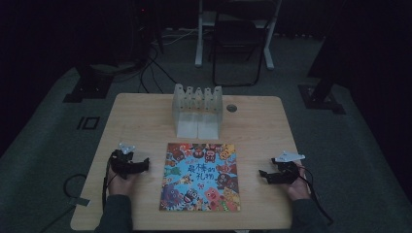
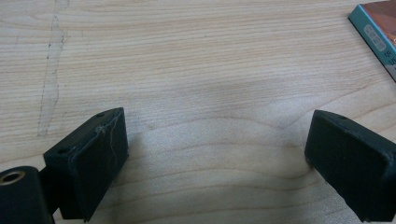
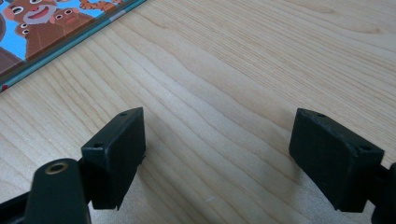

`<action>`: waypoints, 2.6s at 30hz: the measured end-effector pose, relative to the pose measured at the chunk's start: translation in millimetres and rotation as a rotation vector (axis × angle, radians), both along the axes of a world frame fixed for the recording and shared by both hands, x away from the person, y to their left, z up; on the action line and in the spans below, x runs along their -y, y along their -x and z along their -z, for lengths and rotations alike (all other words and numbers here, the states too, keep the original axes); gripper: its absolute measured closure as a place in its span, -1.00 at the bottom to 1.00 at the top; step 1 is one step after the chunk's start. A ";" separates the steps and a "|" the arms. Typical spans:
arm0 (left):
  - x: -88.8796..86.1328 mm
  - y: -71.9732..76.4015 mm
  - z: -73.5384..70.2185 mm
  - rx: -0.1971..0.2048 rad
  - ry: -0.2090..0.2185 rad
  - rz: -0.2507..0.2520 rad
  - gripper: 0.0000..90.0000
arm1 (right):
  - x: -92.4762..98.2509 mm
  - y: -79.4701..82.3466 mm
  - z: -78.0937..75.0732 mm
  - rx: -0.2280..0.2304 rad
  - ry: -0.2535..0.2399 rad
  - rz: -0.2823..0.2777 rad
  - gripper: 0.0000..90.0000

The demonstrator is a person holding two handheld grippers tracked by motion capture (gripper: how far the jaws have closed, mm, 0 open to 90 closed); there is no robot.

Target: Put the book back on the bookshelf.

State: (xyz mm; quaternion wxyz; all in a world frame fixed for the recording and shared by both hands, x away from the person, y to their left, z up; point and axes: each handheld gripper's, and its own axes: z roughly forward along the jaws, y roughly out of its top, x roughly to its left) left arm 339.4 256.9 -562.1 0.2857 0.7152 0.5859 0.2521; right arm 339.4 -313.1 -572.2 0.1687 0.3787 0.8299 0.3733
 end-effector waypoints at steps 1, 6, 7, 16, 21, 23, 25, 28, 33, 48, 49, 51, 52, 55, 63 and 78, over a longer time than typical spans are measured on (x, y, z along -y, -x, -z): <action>0.0 0.0 0.0 0.000 0.000 0.000 -0.86 | 0.0 0.0 0.0 -0.001 -0.001 0.002 -0.60; 0.0 0.0 0.0 0.000 0.000 0.000 -0.86 | 0.3 -0.9 -0.1 -0.003 -0.005 0.018 -0.59; 0.0 0.0 0.0 0.000 0.000 0.000 -0.86 | 0.3 -0.9 -0.1 -0.003 -0.005 0.018 -0.59; 0.0 0.0 0.0 0.000 0.000 0.000 -0.86 | 0.3 -0.4 -0.4 0.006 -0.008 0.045 -0.48; 0.0 0.0 0.0 0.000 0.000 0.000 -0.86 | -2.0 3.4 -1.0 0.027 0.004 0.048 -0.41; 0.0 0.0 0.0 0.000 0.000 0.000 -0.86 | -3.1 4.5 -2.7 0.032 0.008 0.047 -0.41; 0.0 0.0 0.0 0.000 0.000 0.000 -0.86 | -4.3 5.6 -5.6 0.046 0.009 0.048 -0.41; 0.0 0.0 0.0 0.000 0.000 0.000 -0.86 | -6.0 7.4 -11.0 0.067 0.006 0.050 -0.41; 0.0 0.0 0.0 0.000 0.000 0.000 -0.86 | -8.4 9.4 -16.6 0.088 0.006 0.051 -0.41; 0.0 0.0 0.0 0.000 0.000 0.000 -0.86 | -18.1 10.2 -33.6 0.111 0.005 0.044 -0.52; 0.0 0.0 0.0 0.000 0.000 0.000 -0.86 | -18.1 10.2 -33.6 0.111 0.005 0.044 -0.52; 0.0 0.0 0.0 0.000 0.000 0.000 -0.86 | -20.6 10.4 -36.2 0.118 0.007 0.036 -0.54; 0.0 0.0 0.0 0.000 0.000 0.000 -0.86 | -20.6 10.4 -36.2 0.118 0.007 0.036 -0.54; 0.0 0.0 0.0 0.000 0.000 0.000 -0.86 | -23.1 10.4 -39.6 0.123 -0.002 0.029 -0.54; 0.0 0.0 0.0 0.000 0.000 0.000 -0.86 | -29.1 8.7 -46.3 0.133 -0.005 0.011 -0.56; 0.9 -1.1 0.2 -0.005 -0.001 0.002 -0.91 | -41.4 4.1 -59.2 0.157 -0.010 -0.017 -0.60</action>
